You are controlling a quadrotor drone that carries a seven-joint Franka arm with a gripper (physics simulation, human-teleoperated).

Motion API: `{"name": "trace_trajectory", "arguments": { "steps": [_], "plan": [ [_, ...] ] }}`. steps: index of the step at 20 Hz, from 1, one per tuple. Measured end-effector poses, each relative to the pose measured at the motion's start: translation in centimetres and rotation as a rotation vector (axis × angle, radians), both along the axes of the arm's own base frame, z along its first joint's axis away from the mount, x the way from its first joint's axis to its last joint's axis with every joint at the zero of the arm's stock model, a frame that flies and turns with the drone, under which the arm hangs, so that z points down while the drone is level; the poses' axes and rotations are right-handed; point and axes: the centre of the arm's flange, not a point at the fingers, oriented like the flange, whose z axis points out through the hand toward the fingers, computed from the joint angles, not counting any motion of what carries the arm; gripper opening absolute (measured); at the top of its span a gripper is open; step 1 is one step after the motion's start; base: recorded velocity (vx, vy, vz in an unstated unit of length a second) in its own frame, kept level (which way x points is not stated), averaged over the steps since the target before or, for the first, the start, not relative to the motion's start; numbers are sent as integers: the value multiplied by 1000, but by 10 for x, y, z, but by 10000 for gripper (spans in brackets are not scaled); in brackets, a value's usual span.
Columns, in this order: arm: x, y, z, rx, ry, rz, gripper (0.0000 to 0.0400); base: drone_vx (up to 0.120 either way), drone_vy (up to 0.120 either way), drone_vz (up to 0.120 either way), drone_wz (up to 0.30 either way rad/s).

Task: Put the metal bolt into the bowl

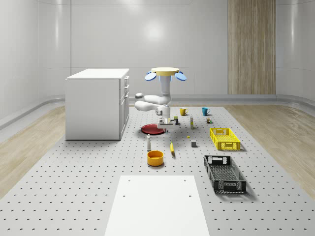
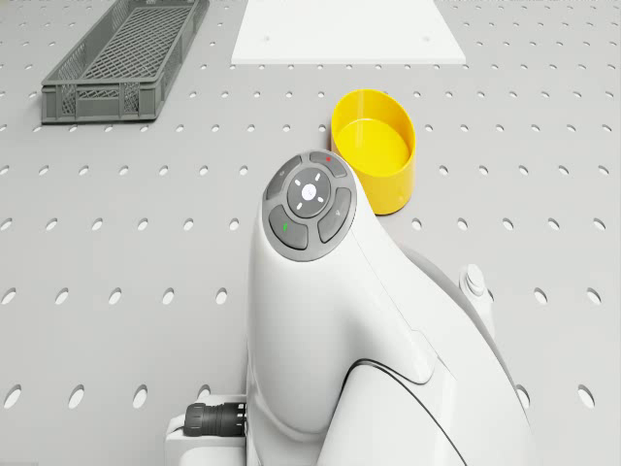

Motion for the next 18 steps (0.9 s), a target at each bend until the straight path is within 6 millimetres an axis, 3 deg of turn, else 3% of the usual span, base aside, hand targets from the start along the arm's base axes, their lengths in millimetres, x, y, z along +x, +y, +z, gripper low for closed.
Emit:
{"name": "trace_trajectory", "arguments": {
  "steps": [11,18],
  "plan": [
    [0,0,0,0,0,0,100,120,0,0,0],
    [0,0,0,0,0,0,100,120,-91,0,0]
  ]
}}
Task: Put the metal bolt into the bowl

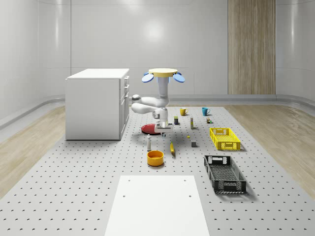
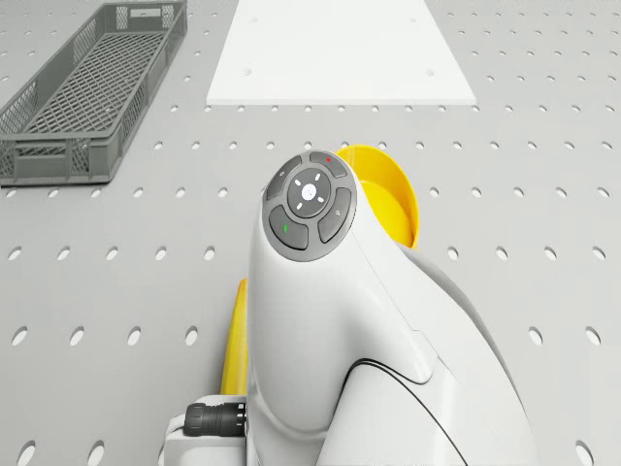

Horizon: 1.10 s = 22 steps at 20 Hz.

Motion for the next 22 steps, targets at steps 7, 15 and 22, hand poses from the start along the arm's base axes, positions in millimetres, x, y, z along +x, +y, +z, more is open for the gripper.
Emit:
{"name": "trace_trajectory", "arguments": {
  "steps": [7,15,22],
  "plan": [
    [0,0,0,0,0,0,100,120,-29,0,0],
    [0,0,0,0,0,0,100,120,-50,0,0],
    [0,0,0,0,0,0,100,120,-69,0,0]
  ]
}}
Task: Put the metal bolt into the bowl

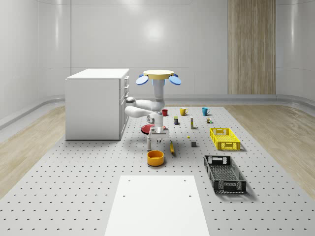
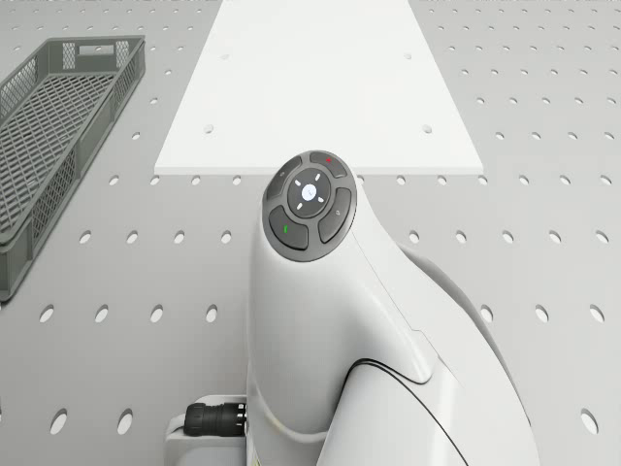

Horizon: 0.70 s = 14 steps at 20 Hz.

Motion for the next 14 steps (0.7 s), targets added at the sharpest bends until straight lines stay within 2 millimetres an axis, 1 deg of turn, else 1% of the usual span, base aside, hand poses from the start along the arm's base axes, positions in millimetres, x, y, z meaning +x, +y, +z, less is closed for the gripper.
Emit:
{"name": "trace_trajectory", "arguments": {
  "steps": [3,5,8,10,11,13,14],
  "plan": [
    [0,0,0,0,0,0,100,120,-13,0,0],
    [0,0,0,0,0,0,100,120,-100,0,0],
    [0,0,0,0,0,0,100,120,0,0,0],
    [0,0,0,0,0,0,100,120,-60,0,0],
    [0,0,0,0,0,0,100,120,0,-40,0],
    [0,0,0,0,0,0,100,120,0,-120,0],
    [0,0,0,0,0,0,100,120,0,-40,0]
  ]
}}
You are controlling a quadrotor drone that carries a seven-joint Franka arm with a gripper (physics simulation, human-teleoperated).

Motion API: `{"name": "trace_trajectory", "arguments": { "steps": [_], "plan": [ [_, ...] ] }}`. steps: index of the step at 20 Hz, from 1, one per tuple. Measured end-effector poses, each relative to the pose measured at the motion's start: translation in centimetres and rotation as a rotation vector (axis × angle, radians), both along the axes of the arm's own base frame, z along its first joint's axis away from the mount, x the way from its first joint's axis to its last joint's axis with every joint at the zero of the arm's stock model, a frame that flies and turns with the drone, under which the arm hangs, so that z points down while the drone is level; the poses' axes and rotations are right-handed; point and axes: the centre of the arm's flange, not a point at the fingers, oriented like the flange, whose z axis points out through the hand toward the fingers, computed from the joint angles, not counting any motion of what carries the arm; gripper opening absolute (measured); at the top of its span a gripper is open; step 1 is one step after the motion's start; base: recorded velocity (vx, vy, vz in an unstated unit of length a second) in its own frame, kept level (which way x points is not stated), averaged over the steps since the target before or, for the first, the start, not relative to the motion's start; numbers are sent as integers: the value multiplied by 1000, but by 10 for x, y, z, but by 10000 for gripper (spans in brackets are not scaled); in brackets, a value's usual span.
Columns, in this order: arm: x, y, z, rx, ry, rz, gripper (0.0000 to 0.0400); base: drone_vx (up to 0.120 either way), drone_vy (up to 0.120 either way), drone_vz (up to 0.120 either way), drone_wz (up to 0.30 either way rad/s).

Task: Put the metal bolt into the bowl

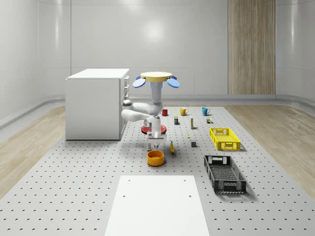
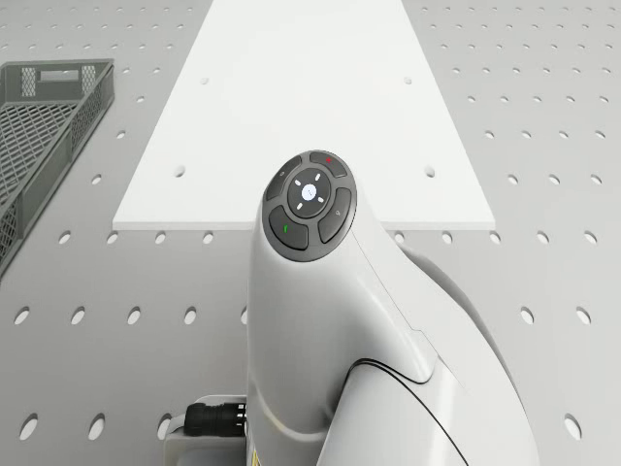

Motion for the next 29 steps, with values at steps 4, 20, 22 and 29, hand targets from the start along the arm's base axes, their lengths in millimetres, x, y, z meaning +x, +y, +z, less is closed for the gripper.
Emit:
{"name": "trace_trajectory", "arguments": {
  "steps": [4,20,22,29],
  "plan": [
    [0,0,0,0,0,0,100,120,-40,0,0],
    [0,0,-2,0,0,0,338,12,0,-20,0],
    [0,0,-6,0,0,0,363,0,0,0,0],
    [0,0,-14,0,0,0,392,0,0,0,0]
  ]
}}
